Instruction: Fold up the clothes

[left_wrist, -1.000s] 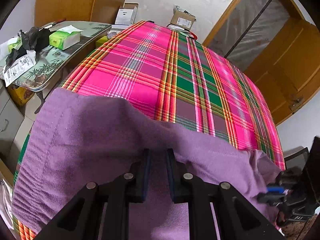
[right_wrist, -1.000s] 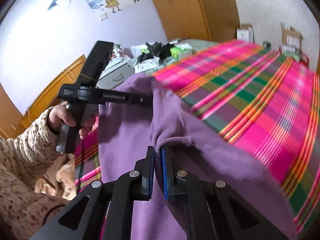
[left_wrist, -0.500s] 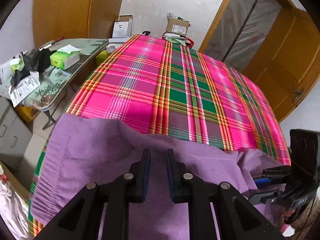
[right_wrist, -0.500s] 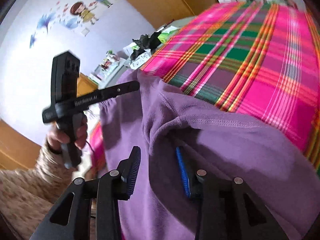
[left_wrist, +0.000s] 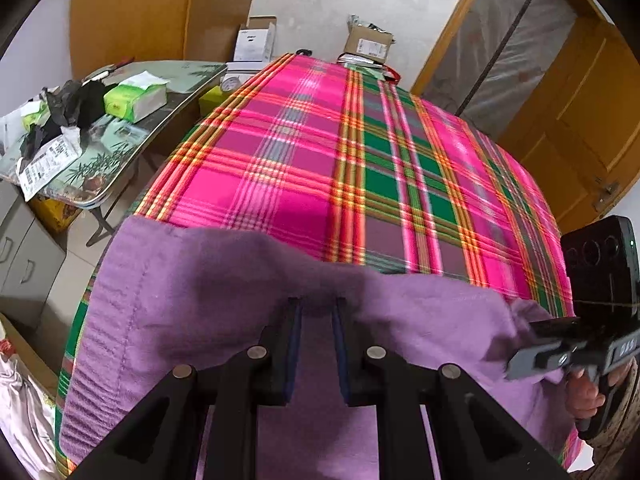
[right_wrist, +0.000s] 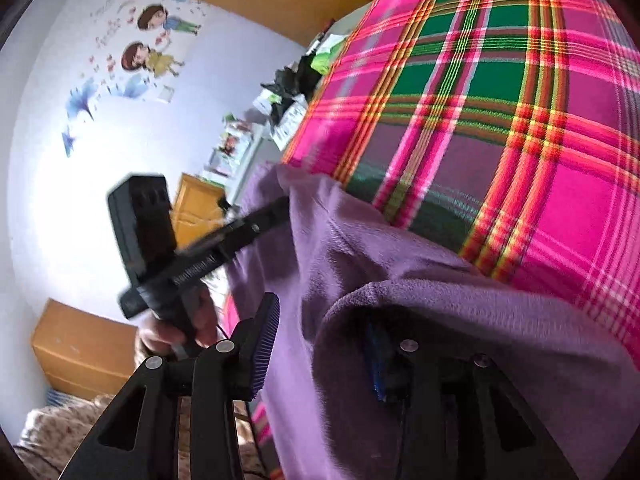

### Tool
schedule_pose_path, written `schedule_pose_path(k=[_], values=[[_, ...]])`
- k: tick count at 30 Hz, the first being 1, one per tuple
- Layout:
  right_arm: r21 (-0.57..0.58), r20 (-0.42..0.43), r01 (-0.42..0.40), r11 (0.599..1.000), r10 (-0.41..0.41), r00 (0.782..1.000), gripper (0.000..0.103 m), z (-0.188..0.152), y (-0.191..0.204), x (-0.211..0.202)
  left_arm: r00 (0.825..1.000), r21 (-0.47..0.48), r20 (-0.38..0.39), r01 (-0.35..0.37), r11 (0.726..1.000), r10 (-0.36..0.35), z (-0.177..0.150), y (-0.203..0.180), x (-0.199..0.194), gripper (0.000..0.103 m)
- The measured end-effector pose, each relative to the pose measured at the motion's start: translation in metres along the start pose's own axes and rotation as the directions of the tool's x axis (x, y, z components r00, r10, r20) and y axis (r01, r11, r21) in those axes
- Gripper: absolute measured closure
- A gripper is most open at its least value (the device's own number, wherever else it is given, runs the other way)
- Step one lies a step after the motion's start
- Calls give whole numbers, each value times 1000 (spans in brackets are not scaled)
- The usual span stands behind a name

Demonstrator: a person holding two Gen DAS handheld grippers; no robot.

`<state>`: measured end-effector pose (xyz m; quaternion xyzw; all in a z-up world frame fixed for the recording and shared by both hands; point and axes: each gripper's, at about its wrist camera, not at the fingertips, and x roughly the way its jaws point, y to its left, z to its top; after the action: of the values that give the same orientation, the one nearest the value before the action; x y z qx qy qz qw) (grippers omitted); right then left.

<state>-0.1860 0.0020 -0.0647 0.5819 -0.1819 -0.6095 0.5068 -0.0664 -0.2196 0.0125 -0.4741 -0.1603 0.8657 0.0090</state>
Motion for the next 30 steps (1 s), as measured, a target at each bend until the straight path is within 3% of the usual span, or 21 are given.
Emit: schedule_pose_path(k=[5, 12, 18, 21, 24, 26, 30], values=[[46, 71, -57, 997, 53, 996, 61, 9, -9, -18, 1000, -11, -6, 11, 1000, -11, 0, 5, 5, 87], [112, 188, -162, 981, 139, 972, 61, 20, -23, -43, 1000, -18, -4, 27, 999, -27, 0, 9, 7, 87], [189, 223, -177, 966, 133, 966, 61, 28, -38, -49, 999, -22, 0, 36, 999, -36, 0, 10, 7, 87], [197, 226, -145, 970, 99, 969, 61, 33, -44, -52, 1000, -22, 3, 27, 999, -27, 1, 8, 7, 87], [202, 204, -94, 975, 52, 978, 71, 38, -52, -54, 1000, -22, 4, 21, 1000, -21, 2, 7, 7, 87], [212, 171, -32, 977, -4, 985, 88, 41, -57, -51, 1000, -25, 4, 23, 999, -23, 3, 8, 8, 87], [227, 152, 19, 974, -54, 987, 98, 40, -66, -50, 1000, -31, 6, 28, 999, -28, 3, 10, 8, 87]])
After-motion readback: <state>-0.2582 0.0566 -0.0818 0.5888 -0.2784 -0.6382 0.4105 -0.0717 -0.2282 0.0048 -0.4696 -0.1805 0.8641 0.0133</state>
